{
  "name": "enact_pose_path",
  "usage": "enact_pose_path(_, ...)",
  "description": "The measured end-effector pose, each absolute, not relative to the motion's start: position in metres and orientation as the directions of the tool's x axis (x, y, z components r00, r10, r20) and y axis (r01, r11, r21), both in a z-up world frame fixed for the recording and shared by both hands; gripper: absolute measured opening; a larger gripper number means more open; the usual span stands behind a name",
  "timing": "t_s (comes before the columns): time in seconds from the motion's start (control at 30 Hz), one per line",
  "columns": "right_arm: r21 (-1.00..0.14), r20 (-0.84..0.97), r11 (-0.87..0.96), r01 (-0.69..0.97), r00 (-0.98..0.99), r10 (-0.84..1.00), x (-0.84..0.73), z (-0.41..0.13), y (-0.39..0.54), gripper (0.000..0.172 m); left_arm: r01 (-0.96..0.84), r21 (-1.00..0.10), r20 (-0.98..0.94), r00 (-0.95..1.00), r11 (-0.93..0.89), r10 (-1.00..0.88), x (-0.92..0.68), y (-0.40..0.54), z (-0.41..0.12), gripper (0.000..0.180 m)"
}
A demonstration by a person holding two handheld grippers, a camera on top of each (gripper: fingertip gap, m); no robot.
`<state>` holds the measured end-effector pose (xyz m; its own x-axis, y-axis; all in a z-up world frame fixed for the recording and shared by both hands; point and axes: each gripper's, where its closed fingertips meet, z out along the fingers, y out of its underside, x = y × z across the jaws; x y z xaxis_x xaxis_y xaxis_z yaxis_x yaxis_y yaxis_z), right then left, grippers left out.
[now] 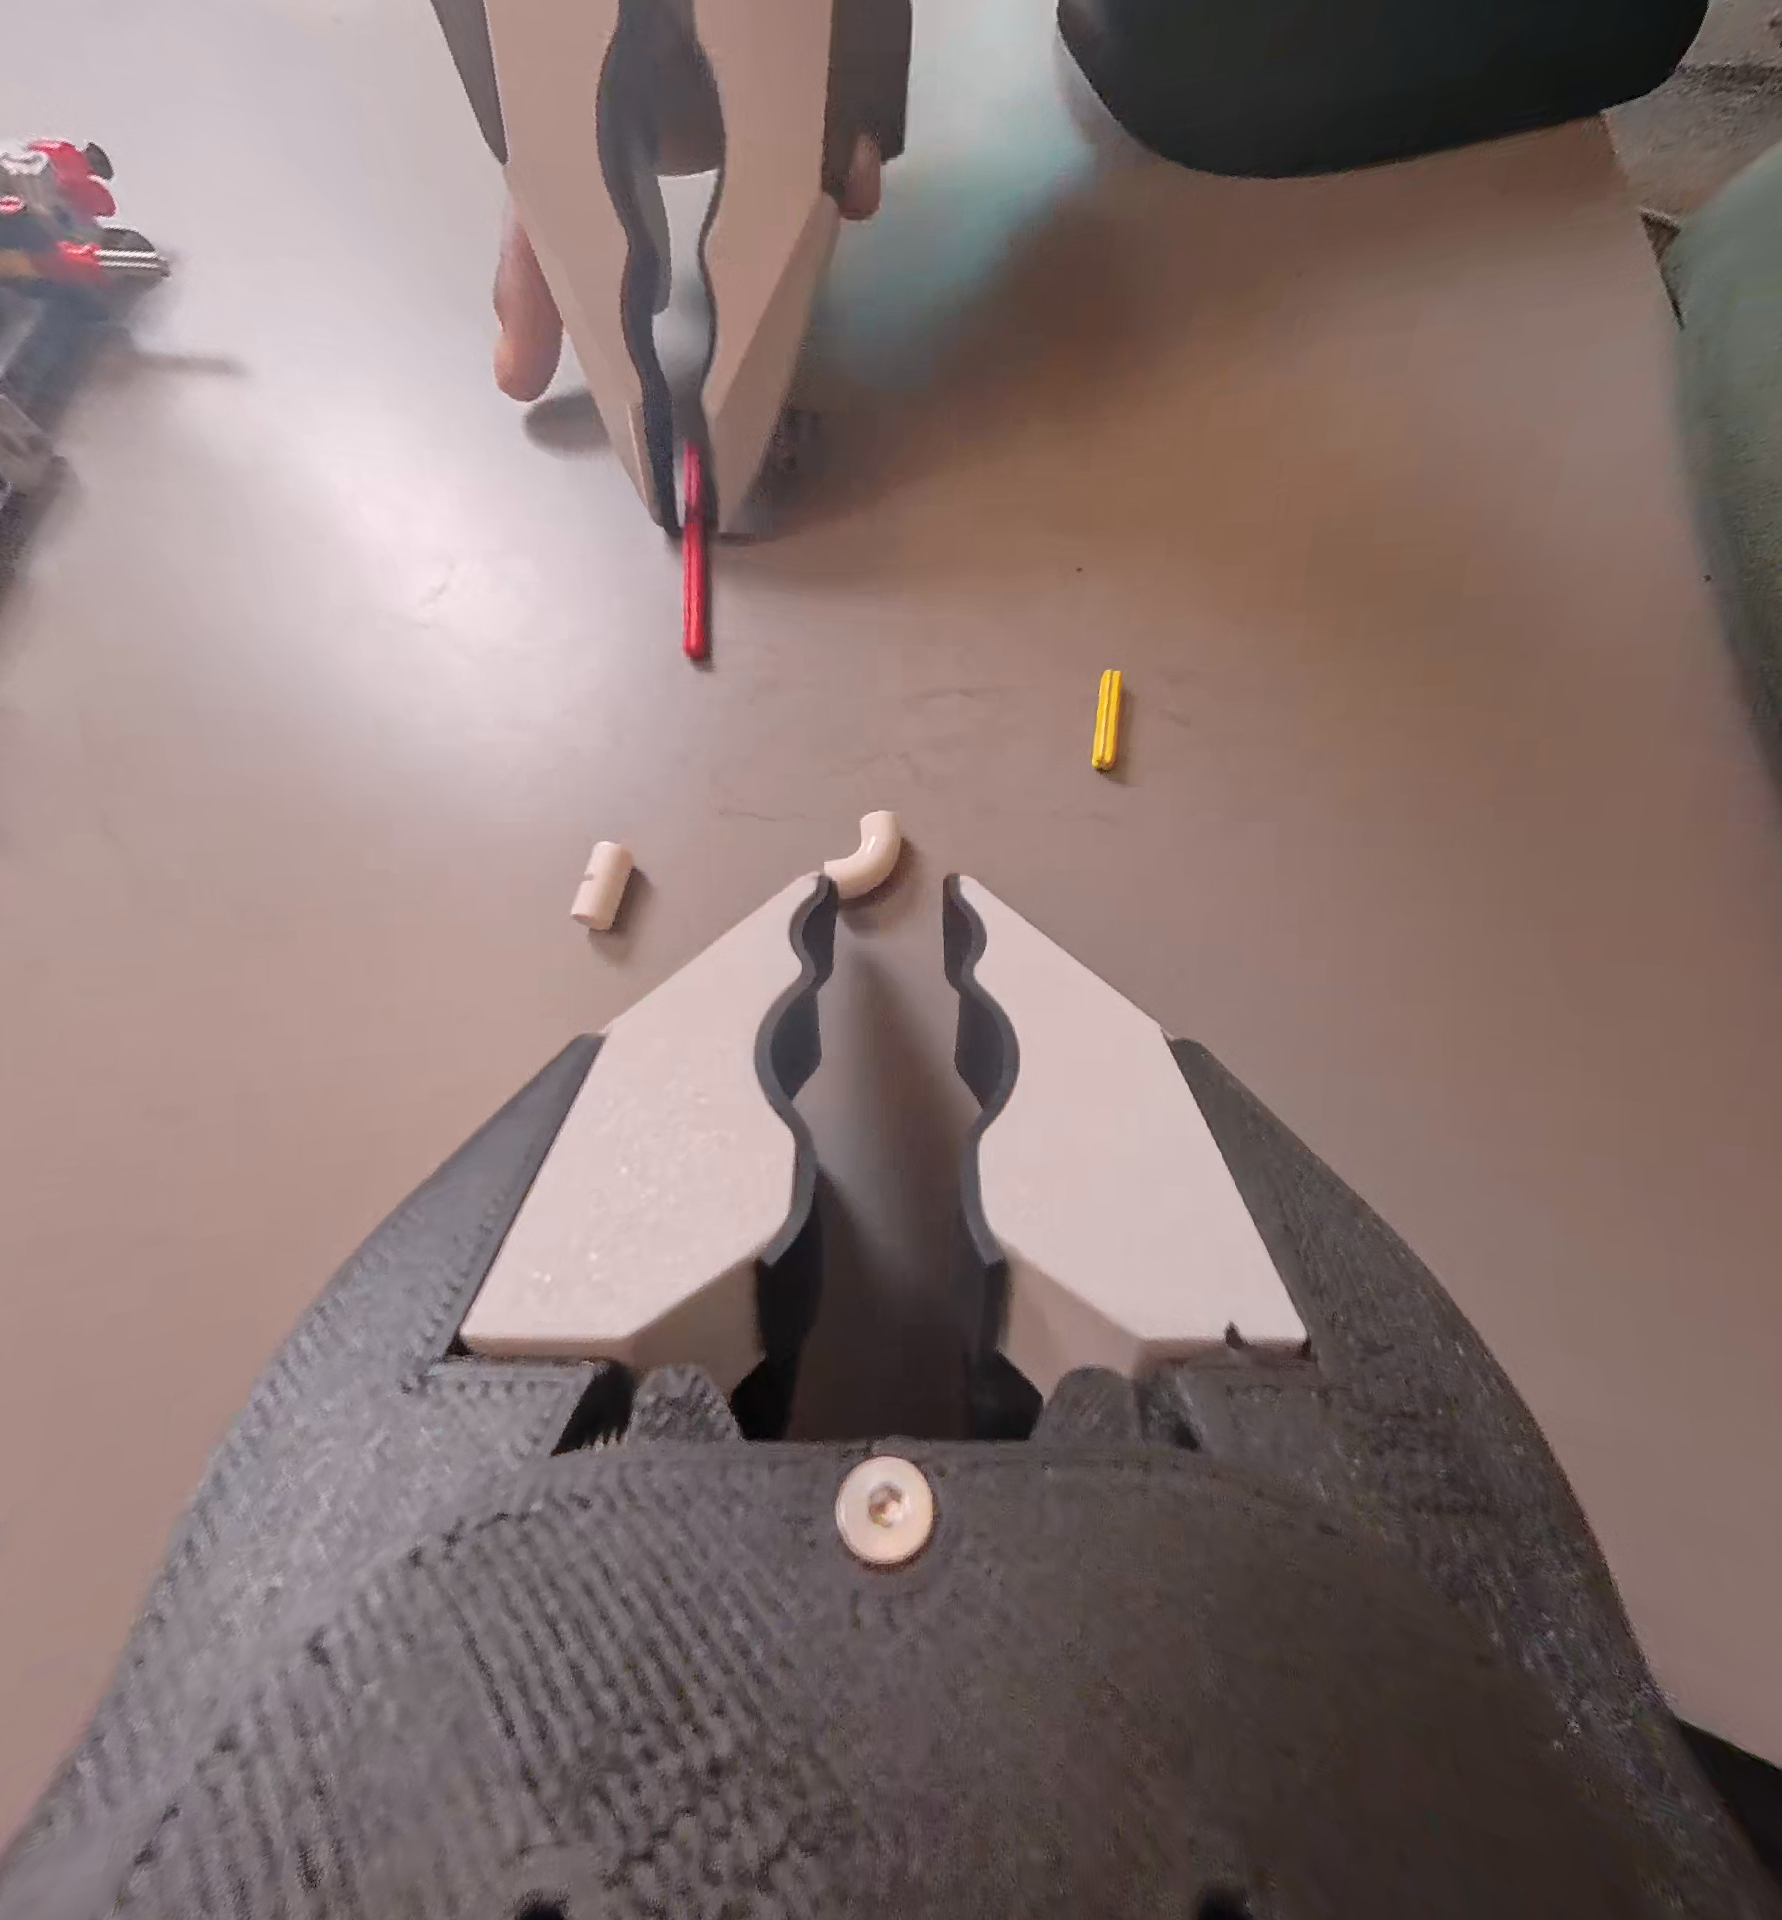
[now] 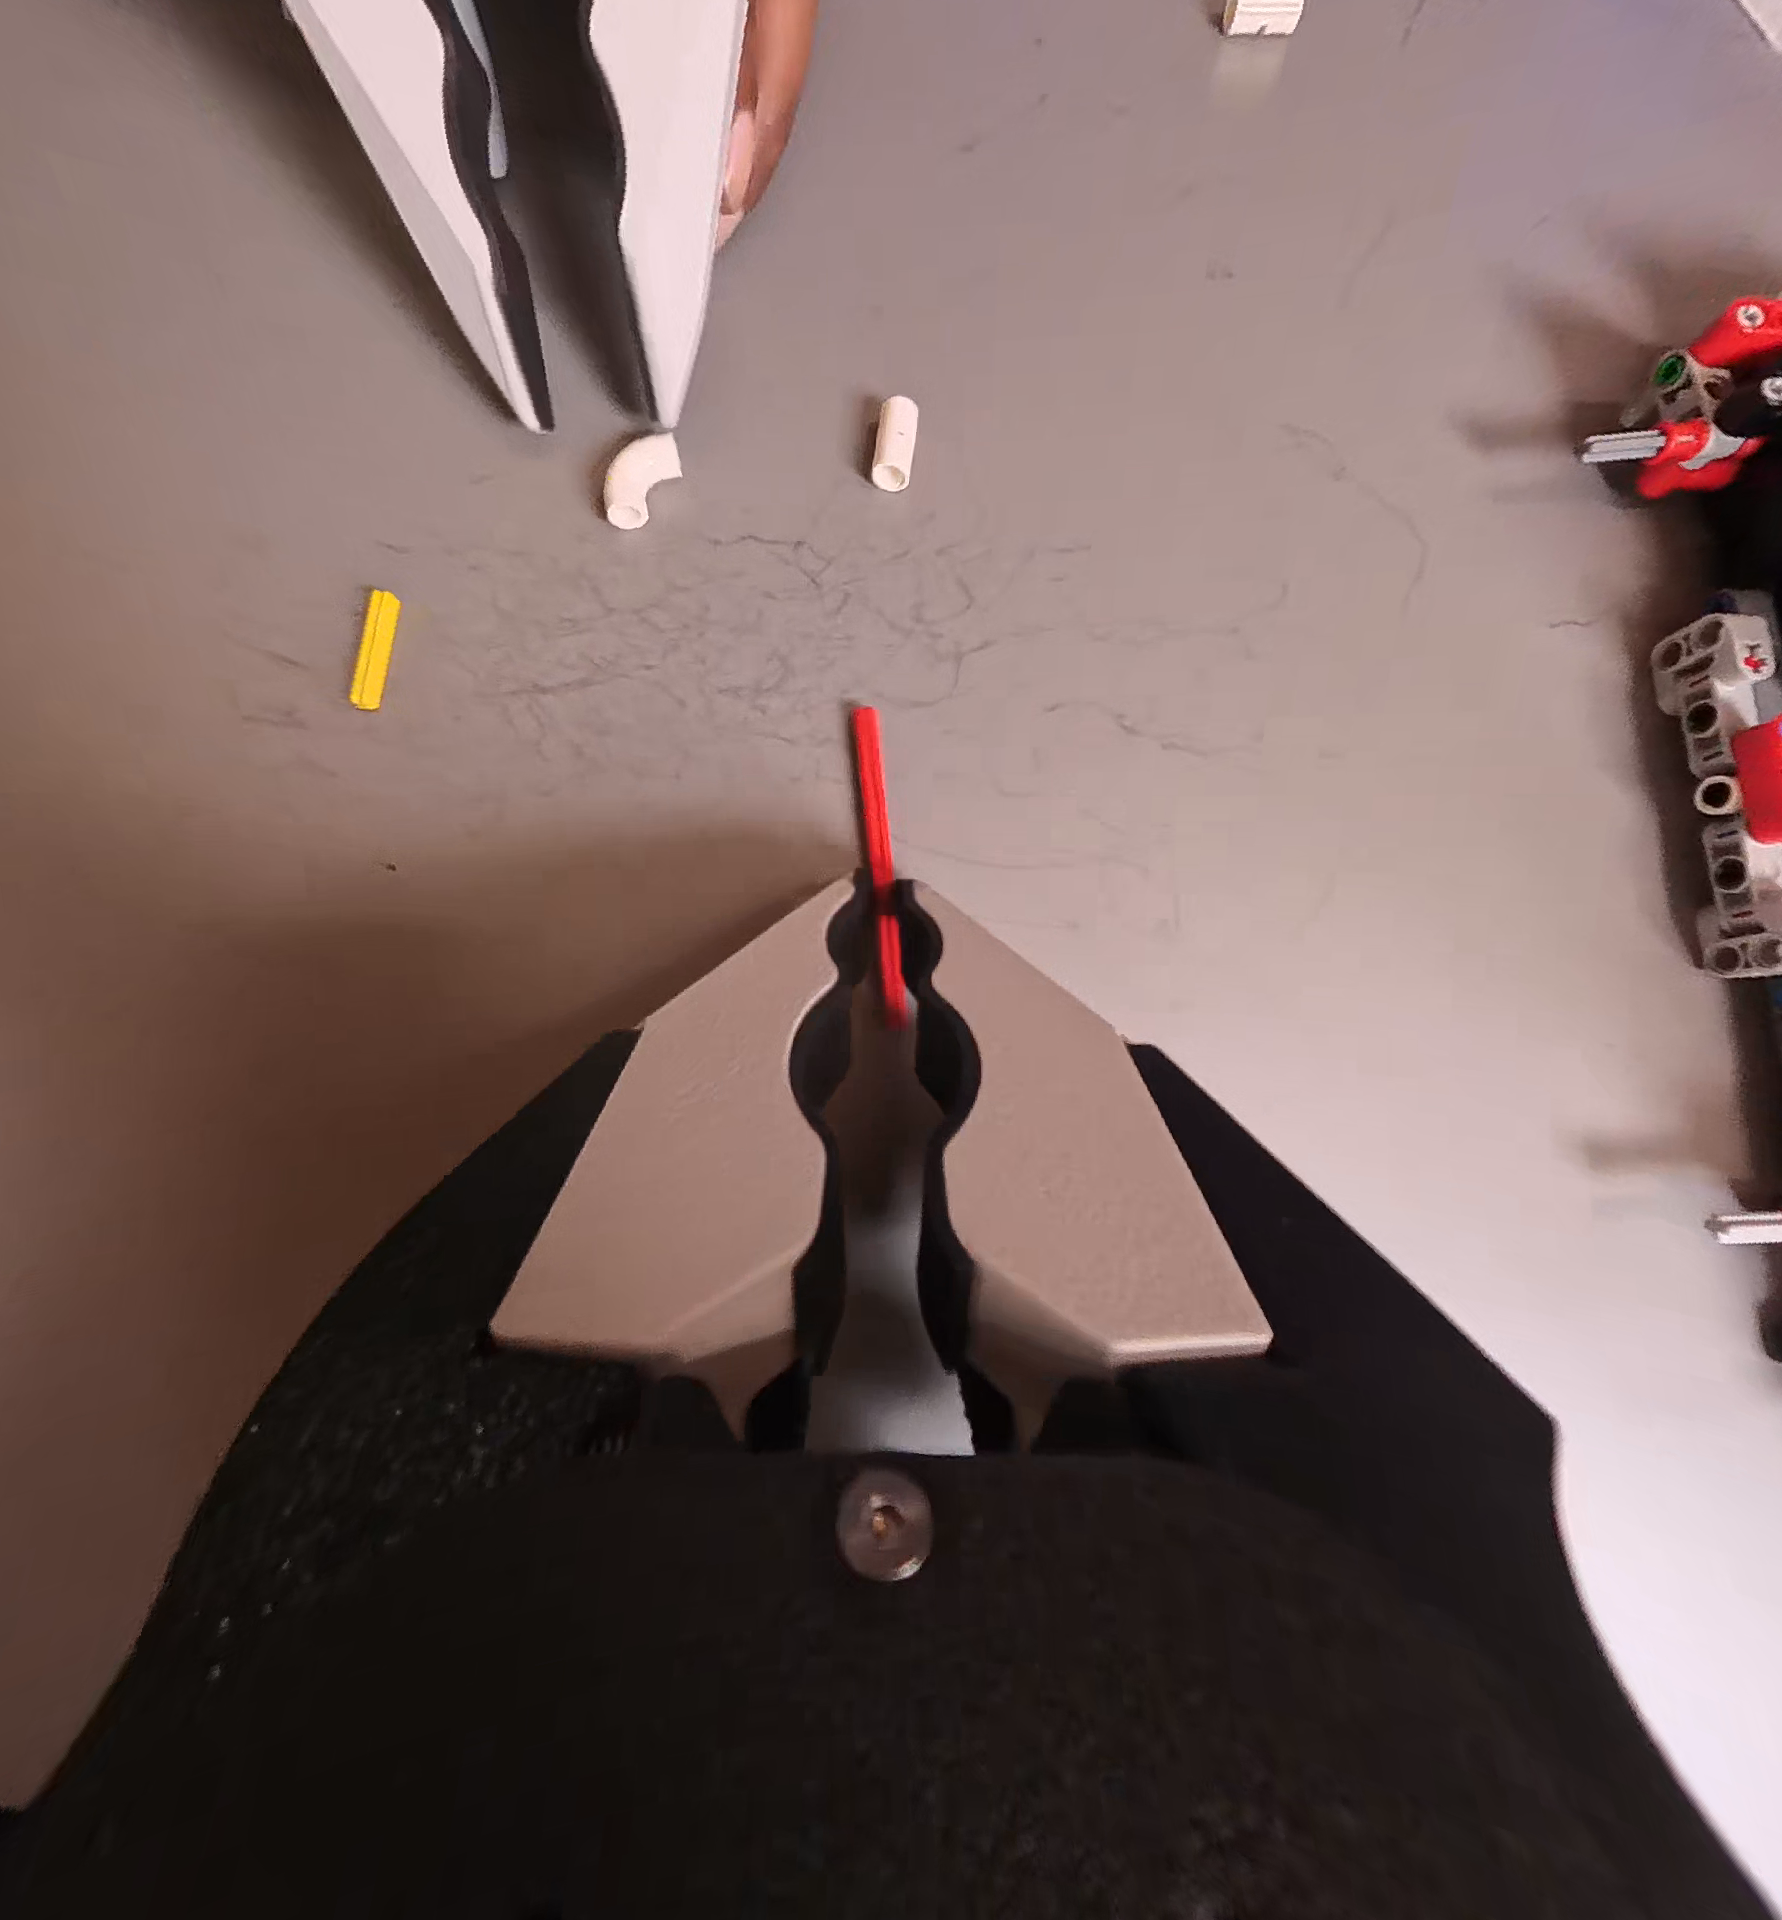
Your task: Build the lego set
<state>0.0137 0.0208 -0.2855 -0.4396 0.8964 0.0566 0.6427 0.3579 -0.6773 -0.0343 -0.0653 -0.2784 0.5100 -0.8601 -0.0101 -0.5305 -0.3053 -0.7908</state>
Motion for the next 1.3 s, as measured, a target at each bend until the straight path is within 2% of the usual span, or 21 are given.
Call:
enact_pose_path(0.13,-0.669,0.097,0.392,0.632,-0.448,0.889,0.015,-0.285,0.016,0.001,-0.555,-0.778,-0.053,0.524,-0.294,-0.850,-0.032,-0.062,-0.281,0.012)
enact_pose_path(0.27,-0.721,0.135,0.391,0.572,-0.438,0.889,0.016,-0.270,0.007,0.000,-0.540,-0.786,-0.048,0.538,-0.300,-0.841,-0.033,-0.059,-0.279,0.012)
enact_pose_path(0.67,-0.815,0.225,0.336,0.472,-0.276,0.935,0.030,-0.245,0.024,0.001,-0.417,-0.873,-0.107,0.669,-0.253,-0.735,-0.049,-0.030,-0.254,0.013)
enact_pose_path(0.77,-0.826,0.261,0.373,0.423,-0.299,0.918,0.023,-0.238,0.008,0.001,-0.360,-0.903,-0.071,0.661,-0.234,-0.747,-0.033,-0.030,-0.241,0.017)
enact_pose_path(0.9,-0.780,0.343,0.473,0.411,-0.351,0.871,0.016,-0.244,-0.013,0.001,-0.349,-0.910,-0.041,0.615,-0.224,-0.788,0.000,-0.036,-0.235,0.032)
enact_pose_path(0.97,-0.766,0.361,0.499,0.406,-0.371,0.856,0.014,-0.246,-0.021,0.001,-0.376,-0.901,-0.059,0.602,-0.218,-0.796,0.007,-0.038,-0.239,0.028)
enact_pose_path(1.13,-0.753,0.388,0.533,0.387,-0.393,0.834,0.012,-0.249,-0.032,0.001,-0.395,-0.895,-0.085,0.609,-0.209,-0.788,0.004,-0.038,-0.241,0.002)
enact_pose_path(1.3,-0.766,0.398,0.534,0.357,-0.388,0.831,0.010,-0.244,-0.034,0.001,-0.415,-0.889,-0.106,0.596,-0.193,-0.796,0.002,-0.042,-0.241,0.001)
